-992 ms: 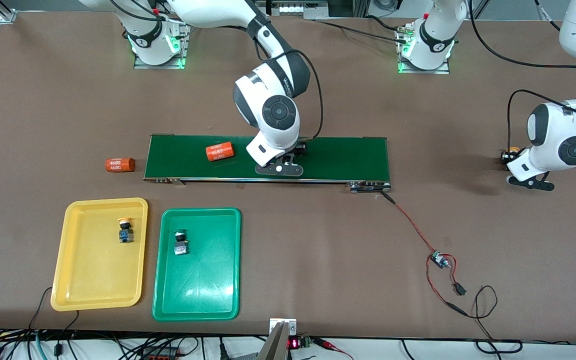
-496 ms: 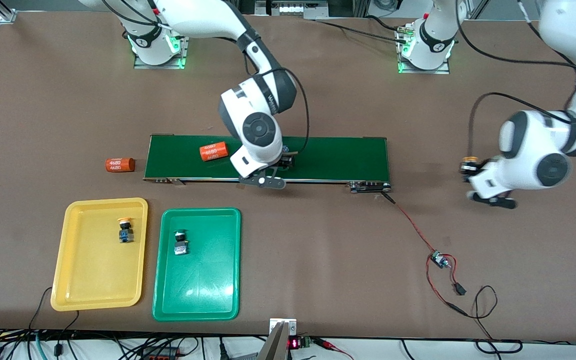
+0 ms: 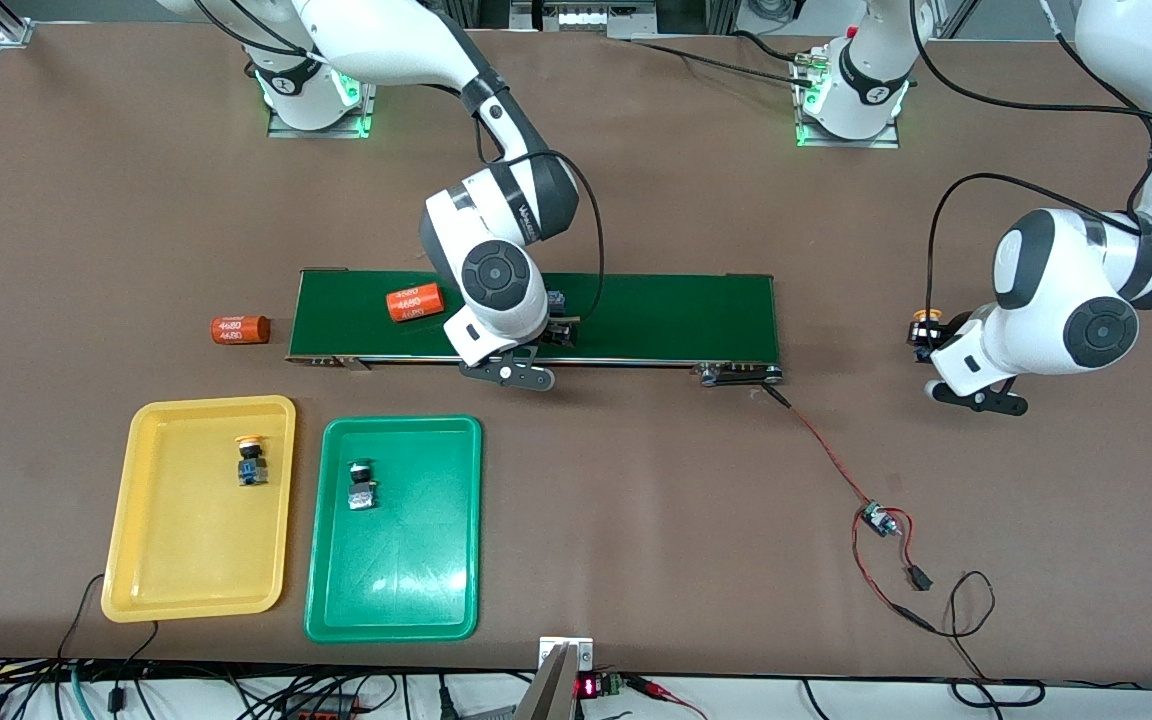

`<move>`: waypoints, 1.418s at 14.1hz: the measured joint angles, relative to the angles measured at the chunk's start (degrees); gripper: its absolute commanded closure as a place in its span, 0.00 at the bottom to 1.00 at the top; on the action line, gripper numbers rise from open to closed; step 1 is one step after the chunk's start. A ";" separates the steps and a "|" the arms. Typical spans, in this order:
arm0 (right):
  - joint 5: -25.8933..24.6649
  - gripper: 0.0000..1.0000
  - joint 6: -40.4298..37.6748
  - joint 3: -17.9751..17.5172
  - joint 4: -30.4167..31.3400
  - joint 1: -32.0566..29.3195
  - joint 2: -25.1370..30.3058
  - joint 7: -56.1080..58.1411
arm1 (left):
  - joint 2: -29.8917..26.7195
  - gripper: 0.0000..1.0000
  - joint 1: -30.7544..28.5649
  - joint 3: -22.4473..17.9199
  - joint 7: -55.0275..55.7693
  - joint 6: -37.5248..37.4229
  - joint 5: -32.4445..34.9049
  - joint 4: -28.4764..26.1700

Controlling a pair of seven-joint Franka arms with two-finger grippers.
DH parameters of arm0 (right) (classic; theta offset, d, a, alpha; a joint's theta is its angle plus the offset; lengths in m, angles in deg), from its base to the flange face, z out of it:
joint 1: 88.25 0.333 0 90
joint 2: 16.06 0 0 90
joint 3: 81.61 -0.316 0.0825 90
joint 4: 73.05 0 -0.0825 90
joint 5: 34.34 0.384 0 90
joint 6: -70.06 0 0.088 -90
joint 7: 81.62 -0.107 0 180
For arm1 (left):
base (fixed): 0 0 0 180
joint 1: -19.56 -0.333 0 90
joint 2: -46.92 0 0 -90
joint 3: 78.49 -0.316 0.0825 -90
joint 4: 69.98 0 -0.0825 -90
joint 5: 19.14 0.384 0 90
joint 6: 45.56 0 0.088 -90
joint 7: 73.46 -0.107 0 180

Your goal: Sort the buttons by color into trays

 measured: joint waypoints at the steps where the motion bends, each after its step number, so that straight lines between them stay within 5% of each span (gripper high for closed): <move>1: 0.01 0.00 -0.01 -0.04 0.02 0.06 0.00 0.00 | -0.01 0.78 0.16 2.10 1.68 0.00 -0.08 0.81; 6: 0.02 0.00 -0.51 -0.26 1.76 1.34 0.00 1.10 | -0.01 0.77 4.60 10.57 16.25 -0.10 -4.72 2.42; 8: 0.02 0.29 -0.90 -0.27 3.19 2.11 0.00 1.74 | 0.41 0.77 5.47 12.57 19.82 -0.14 -7.75 1.94; 9: 0.02 0.63 -0.91 -0.27 3.72 2.58 -0.01 1.78 | 0.98 0.76 6.01 13.00 20.78 -0.13 -10.27 1.81; 10: 0.02 0.76 -0.91 -0.27 3.94 2.97 0.00 1.76 | 1.67 0.76 6.57 13.18 21.06 -0.04 -12.64 1.77; 13: 0.02 0.97 -0.91 -0.22 3.94 3.29 0.40 1.48 | 3.84 0.76 8.33 13.42 21.13 1.03 -15.18 1.62; 15: 0.03 1.00 -0.91 -0.15 3.94 3.26 0.80 1.46 | 5.60 0.73 10.45 13.56 21.61 4.92 -15.27 0.91; 17: 0.03 1.00 -0.91 -0.11 3.91 3.26 0.99 1.46 | 7.09 0.53 12.25 13.65 22.41 9.79 -15.27 -0.22; 18: 0.03 1.00 -0.87 0.02 3.77 3.25 1.02 1.46 | 7.56 0.08 12.61 13.67 22.49 10.85 -15.27 -0.57; 20: 0.03 1.00 -0.63 0.92 2.89 3.00 1.23 1.46 | 7.76 0.00 12.54 13.64 22.49 11.24 -15.27 -0.71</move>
